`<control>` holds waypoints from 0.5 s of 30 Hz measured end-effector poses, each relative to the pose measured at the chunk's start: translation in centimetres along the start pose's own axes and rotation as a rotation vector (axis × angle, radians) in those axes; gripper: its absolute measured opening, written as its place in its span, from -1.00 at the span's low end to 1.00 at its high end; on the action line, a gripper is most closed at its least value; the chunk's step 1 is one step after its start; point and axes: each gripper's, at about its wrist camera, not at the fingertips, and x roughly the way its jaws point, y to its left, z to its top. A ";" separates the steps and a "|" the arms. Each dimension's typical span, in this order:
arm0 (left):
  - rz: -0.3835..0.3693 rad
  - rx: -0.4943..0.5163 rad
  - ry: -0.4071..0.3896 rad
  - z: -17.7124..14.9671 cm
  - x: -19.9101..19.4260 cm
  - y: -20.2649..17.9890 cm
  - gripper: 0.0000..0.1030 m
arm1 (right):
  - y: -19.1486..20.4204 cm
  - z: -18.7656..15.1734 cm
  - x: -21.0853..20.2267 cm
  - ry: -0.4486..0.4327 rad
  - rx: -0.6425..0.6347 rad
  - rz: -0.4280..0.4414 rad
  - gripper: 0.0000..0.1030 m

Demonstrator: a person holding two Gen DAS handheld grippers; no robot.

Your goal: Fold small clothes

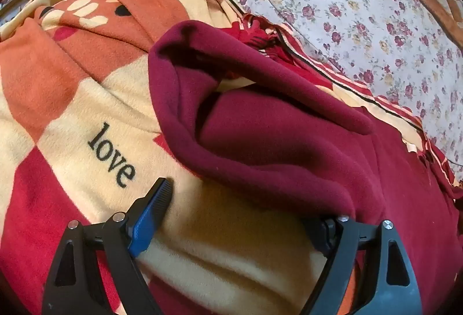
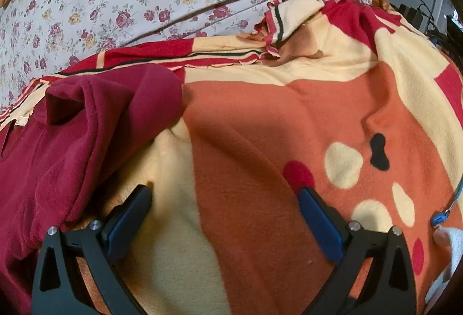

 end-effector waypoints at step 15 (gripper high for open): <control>-0.036 0.088 -0.038 -2.1 -8.3 -1.6 0.23 | 0.7 -1.2 -8.3 0.031 -0.031 0.080 0.99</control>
